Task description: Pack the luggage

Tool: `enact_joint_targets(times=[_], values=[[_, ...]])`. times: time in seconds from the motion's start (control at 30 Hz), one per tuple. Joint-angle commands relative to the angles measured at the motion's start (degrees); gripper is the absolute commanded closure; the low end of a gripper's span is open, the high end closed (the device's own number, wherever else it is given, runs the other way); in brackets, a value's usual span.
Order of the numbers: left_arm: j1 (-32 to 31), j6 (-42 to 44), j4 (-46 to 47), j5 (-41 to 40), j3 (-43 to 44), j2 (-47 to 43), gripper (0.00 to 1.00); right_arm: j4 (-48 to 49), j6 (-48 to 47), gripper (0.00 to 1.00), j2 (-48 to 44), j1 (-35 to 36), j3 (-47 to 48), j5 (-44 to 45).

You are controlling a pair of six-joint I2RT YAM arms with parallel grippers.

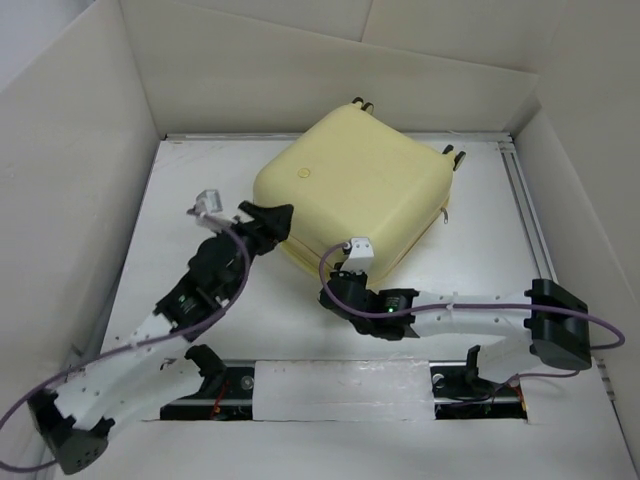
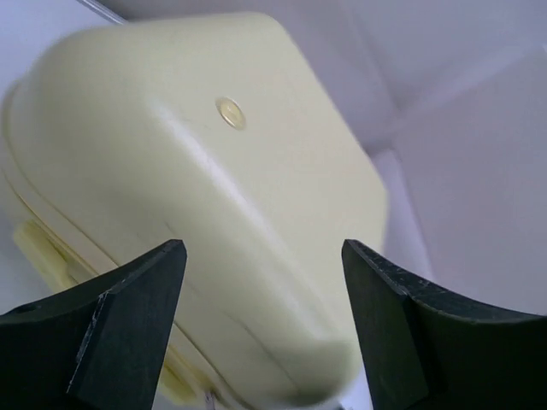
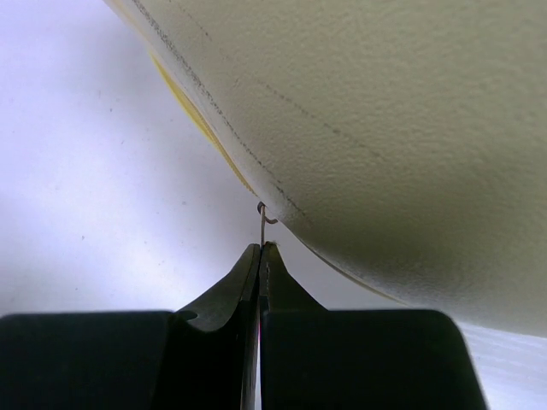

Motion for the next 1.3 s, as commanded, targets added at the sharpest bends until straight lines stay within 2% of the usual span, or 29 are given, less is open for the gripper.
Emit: enact_joint_targets(times=[0.0, 0.07, 0.1, 0.13, 0.17, 0.2, 0.23, 0.3, 0.33, 0.4, 0.5, 0.57, 0.7, 0.83, 0.87, 0.9, 0.97, 1.07, 1.17, 1.2, 1.27], values=[[5.4, 3.5, -4.8, -5.6, 9.1, 12.3, 0.29, 9.7, -0.4, 1.0, -3.2, 0.7, 0.9, -1.9], [14.5, 4.8, -3.4, 4.2, 14.9, 16.2, 0.29, 9.7, -0.9, 1.0, -4.5, 0.7, 0.4, -1.9], [20.0, 4.3, -2.5, 17.5, 16.1, 20.3, 0.32, 9.7, -1.5, 1.0, -4.5, 0.7, 0.4, -2.4], [31.4, 3.5, -1.1, 24.0, 16.7, 22.6, 0.34, 9.7, -1.5, 1.0, -5.0, 0.1, -0.1, -2.9], [36.9, 2.6, 2.3, 30.7, 18.7, 25.5, 0.39, 9.7, -1.5, 1.0, -5.0, 0.1, -0.1, -2.9], [41.1, 1.9, 2.4, 41.4, 20.6, 28.9, 0.43, 9.7, -2.1, 1.0, -5.6, 0.1, -0.1, -2.9], [45.6, 1.9, 1.9, 43.8, 23.0, 35.8, 0.45, 10.2, -2.6, 1.0, -5.6, 0.1, -0.7, -3.8], [45.7, 4.2, -2.0, 44.4, 30.6, 41.8, 0.46, 10.2, -3.2, 1.0, -6.2, 0.1, -0.7, -4.4], [45.7, 5.4, -3.0, 44.4, 32.3, 46.8, 0.46, 10.8, -3.2, 1.0, -6.2, 0.1, -1.2, -4.4], [45.1, 6.1, -2.5, 47.1, 34.1, 50.9, 0.48, 10.9, -3.7, 1.0, -6.8, 0.1, -1.2, -5.1], [43.4, 2.9, 3.8, 52.0, 32.7, 55.4, 0.52, 10.9, -4.3, 1.0, -6.8, 0.1, -1.2, -5.6], [39.9, 1.2, 7.3, 54.0, 29.1, 55.9, 0.52, 10.9, -4.3, 1.0, -6.8, 0.1, -1.2, -6.2], [35.0, -1.1, 12.9, 54.9, 22.8, 54.0, 0.54, 12.3, -6.6, 1.0, -2.9, 0.1, 1.5, -8.6], [32.9, -6.8, 21.8, 59.1, 13.3, 49.6, 0.56, 13.1, -11.6, 1.0, 6.7, 0.1, 13.3, -12.4], [33.4, -6.8, 20.3, 60.4, 12.2, 48.3, 0.62, 13.1, -13.2, 1.0, 10.7, 0.1, 15.6, -13.1], [34.1, -5.1, 17.3, 59.9, 11.4, 46.4, 0.62, 11.7, -14.6, 1.0, 12.0, 0.1, 17.3, -13.1], [34.1, -4.6, 17.4, 61.7, 8.9, 40.6, 0.62, 15.9, -16.7, 1.0, 14.2, -1.4, 19.2, -17.6], [33.5, 0.9, 9.4, 66.9, 12.0, 39.0, 0.59, 17.2, -17.9, 1.0, 15.7, -2.1, 21.0, -21.5], [33.5, -0.2, 10.4, 77.3, 10.9, 39.6, 0.58, 19.5, -19.7, 1.0, 13.5, -1.5, 18.9, -21.5], [32.8, -3.5, 14.7, 79.6, 9.6, 39.6, 0.58, 20.0, -20.8, 1.0, 12.8, -1.5, 18.3, -22.5], [32.1, -5.2, 16.8, 82.7, 5.1, 36.4, 0.57, 20.5, -23.0, 1.0, 12.8, -2.1, 18.3, -23.7]])
